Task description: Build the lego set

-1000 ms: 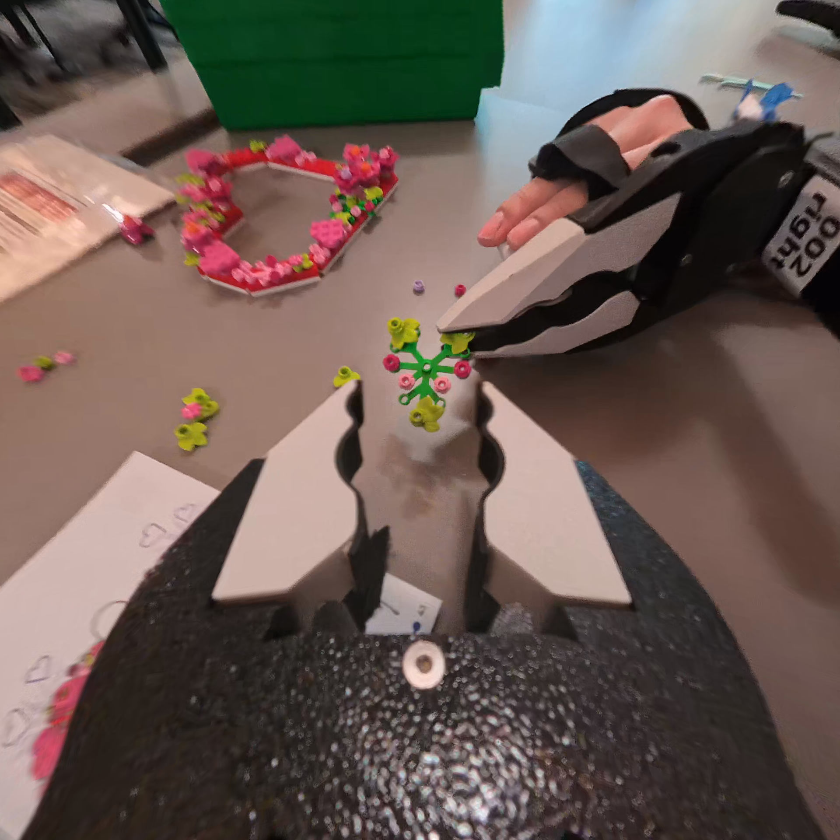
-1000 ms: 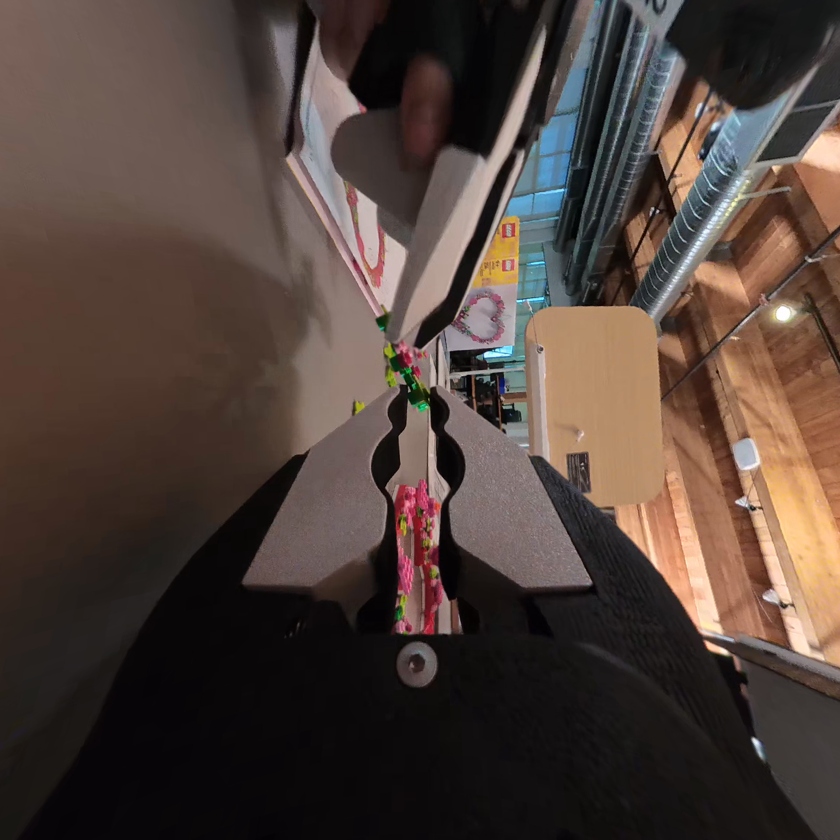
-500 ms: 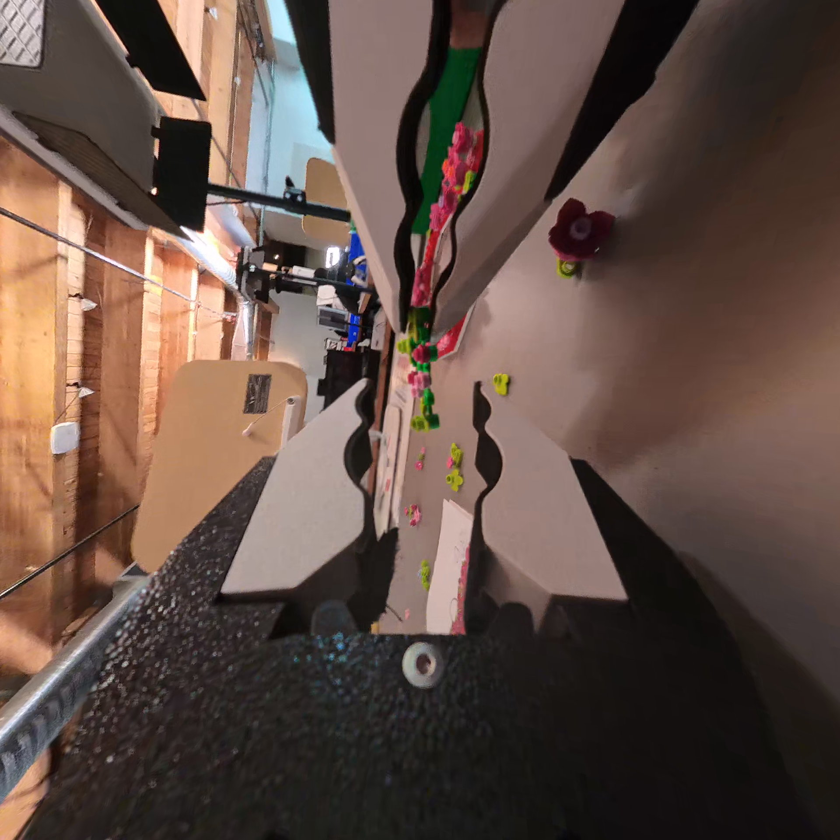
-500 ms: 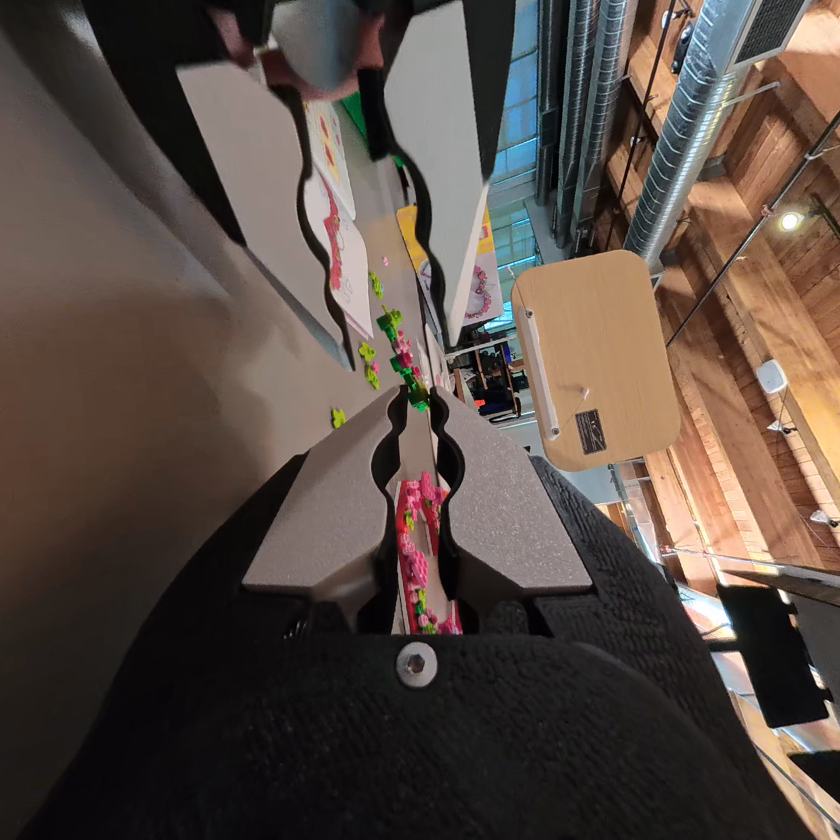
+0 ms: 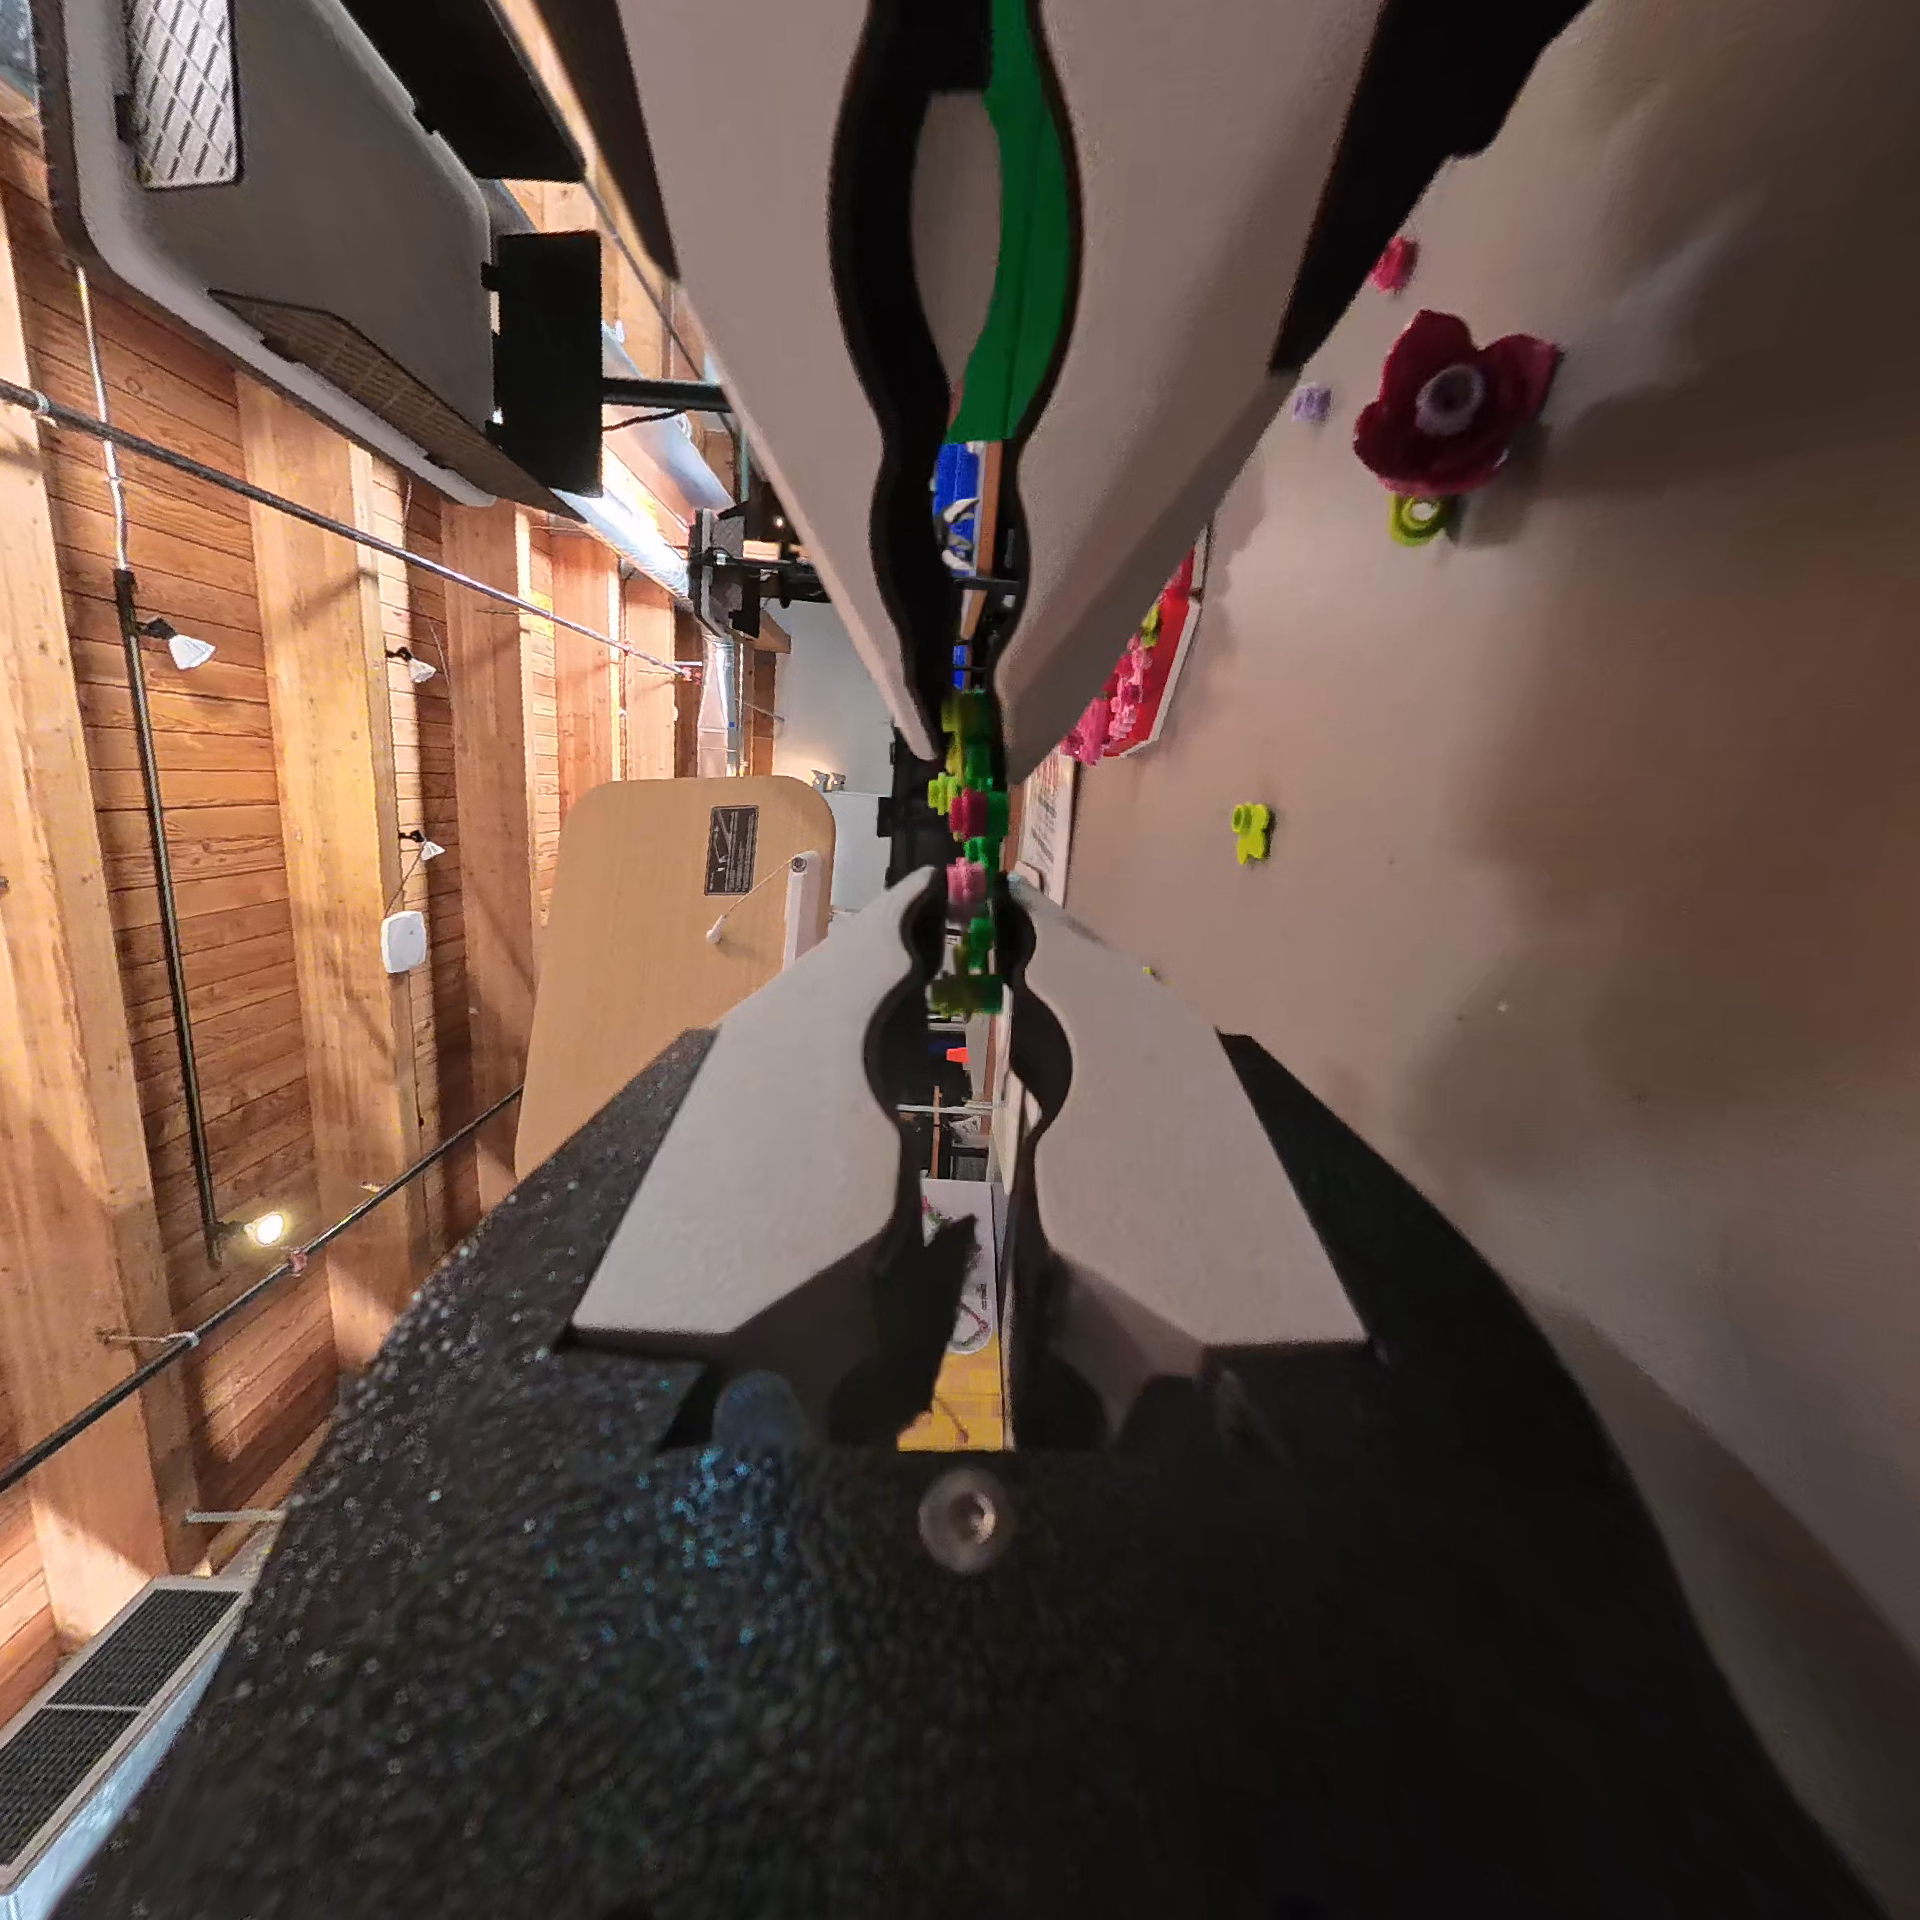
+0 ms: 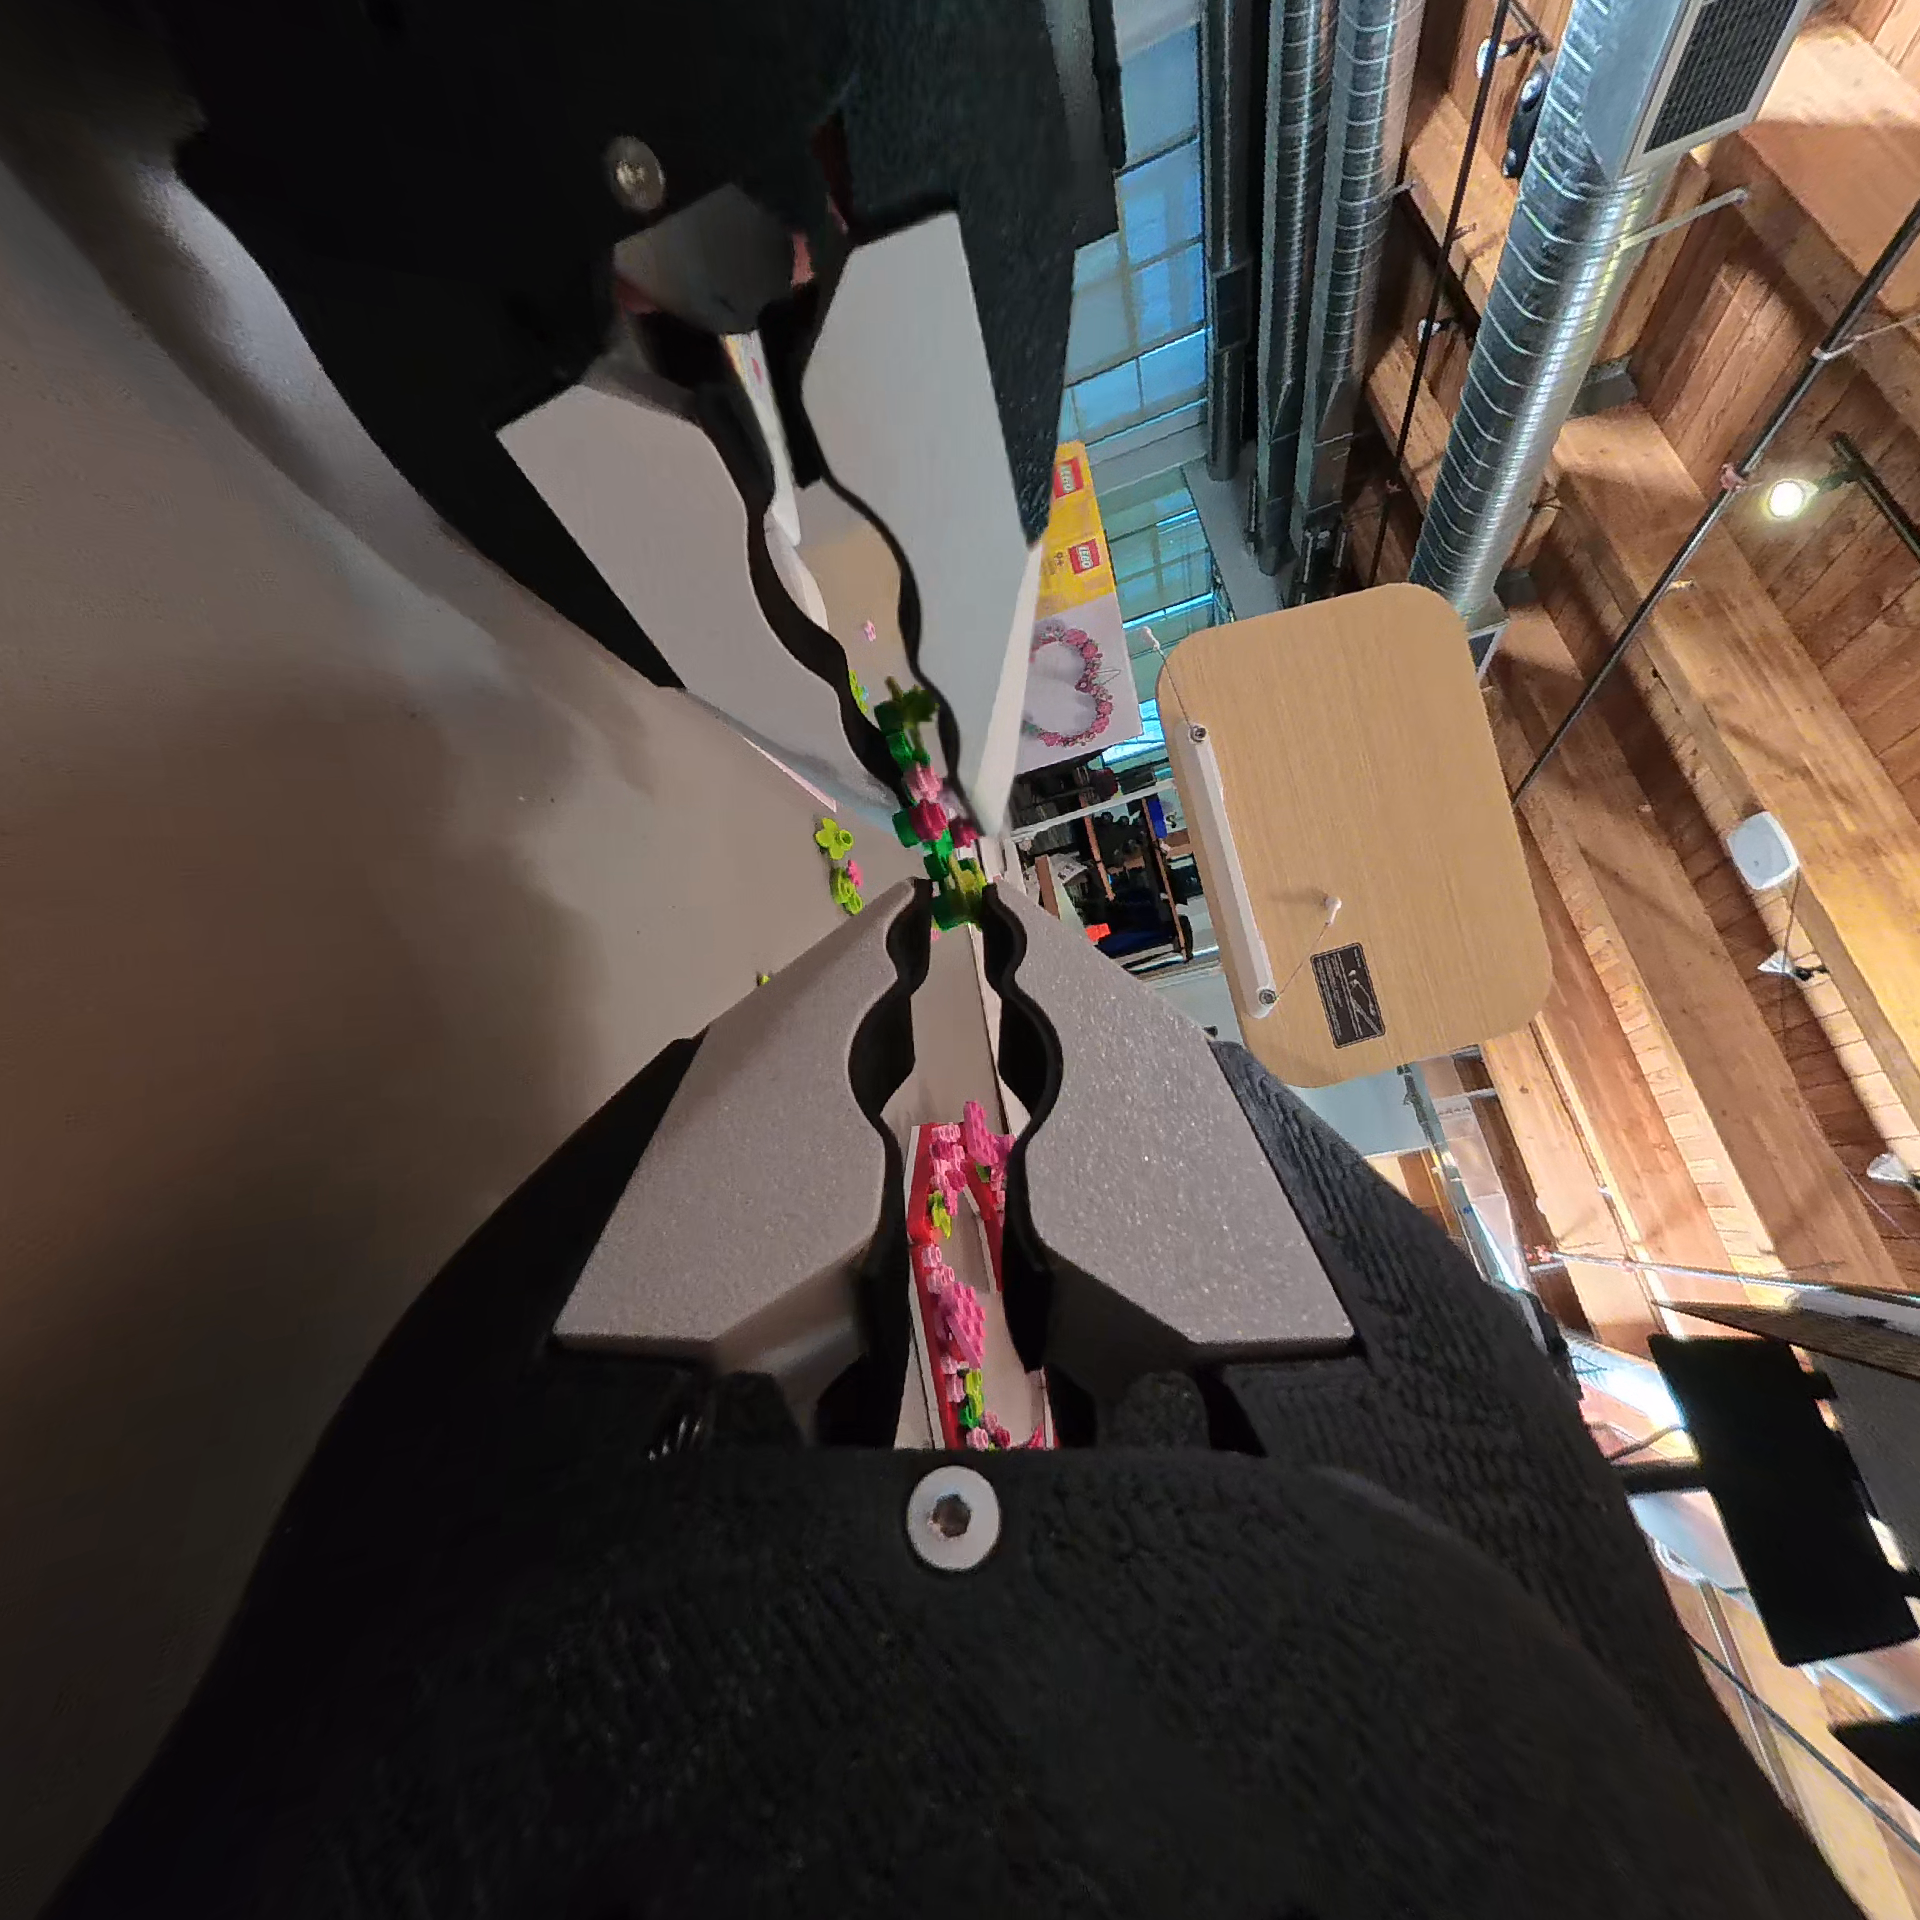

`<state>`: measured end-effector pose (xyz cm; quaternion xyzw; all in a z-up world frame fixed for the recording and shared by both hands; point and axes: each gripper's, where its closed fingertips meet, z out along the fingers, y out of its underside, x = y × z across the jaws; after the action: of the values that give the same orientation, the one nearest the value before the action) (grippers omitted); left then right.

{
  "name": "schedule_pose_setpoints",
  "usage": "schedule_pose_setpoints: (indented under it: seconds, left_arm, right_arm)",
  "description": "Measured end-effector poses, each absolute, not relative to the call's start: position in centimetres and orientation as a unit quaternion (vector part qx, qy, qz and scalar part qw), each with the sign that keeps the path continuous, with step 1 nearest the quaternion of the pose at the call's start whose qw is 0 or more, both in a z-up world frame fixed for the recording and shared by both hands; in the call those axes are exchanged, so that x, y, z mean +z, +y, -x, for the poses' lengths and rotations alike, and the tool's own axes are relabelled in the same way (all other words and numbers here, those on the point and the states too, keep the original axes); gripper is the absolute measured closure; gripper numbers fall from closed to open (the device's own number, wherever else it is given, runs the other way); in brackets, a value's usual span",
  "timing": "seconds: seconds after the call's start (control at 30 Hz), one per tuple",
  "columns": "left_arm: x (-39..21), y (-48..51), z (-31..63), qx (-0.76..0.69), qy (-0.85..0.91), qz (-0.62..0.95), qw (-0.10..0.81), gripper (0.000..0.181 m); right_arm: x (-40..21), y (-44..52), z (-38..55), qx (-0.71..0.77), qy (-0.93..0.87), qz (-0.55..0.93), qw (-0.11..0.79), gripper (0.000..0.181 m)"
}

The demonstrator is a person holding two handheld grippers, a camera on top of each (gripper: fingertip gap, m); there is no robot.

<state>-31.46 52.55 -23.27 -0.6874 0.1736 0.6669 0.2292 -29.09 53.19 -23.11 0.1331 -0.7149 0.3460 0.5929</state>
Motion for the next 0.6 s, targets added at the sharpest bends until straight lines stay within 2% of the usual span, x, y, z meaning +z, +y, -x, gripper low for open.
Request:
schedule_pose_setpoints:
  seconds: [0.2, 0.33, 0.47, 0.53, 0.6]
  left_arm:
    - [-22.5, 52.5, 31.3, 0.678, 0.165, 0.676, 0.239, 0.176]
    - [-22.2, 51.7, 31.7, 0.676, 0.155, 0.679, 0.243, 0.176]
    - [-22.1, 51.8, 31.5, 0.664, 0.155, 0.681, 0.267, 0.176]
    - [-22.4, 52.2, 31.0, 0.65, 0.163, 0.685, 0.285, 0.176]
    - [-22.7, 52.7, 30.5, 0.634, 0.172, 0.69, 0.303, 0.176]
  right_arm:
    - [-22.9, 54.3, 29.5, 0.345, -0.726, -0.13, 0.58, 0.173]
    - [-23.5, 56.5, 30.0, 0.432, -0.783, -0.043, 0.445, 0.16]
    - [-25.1, 56.8, 27.9, 0.496, -0.829, -0.01, 0.26, 0.155]
    - [-25.0, 56.5, 27.4, 0.518, -0.826, 0.001, 0.222, 0.151]
    - [-23.3, 55.9, 27.2, 0.554, -0.796, -0.01, 0.244, 0.151]
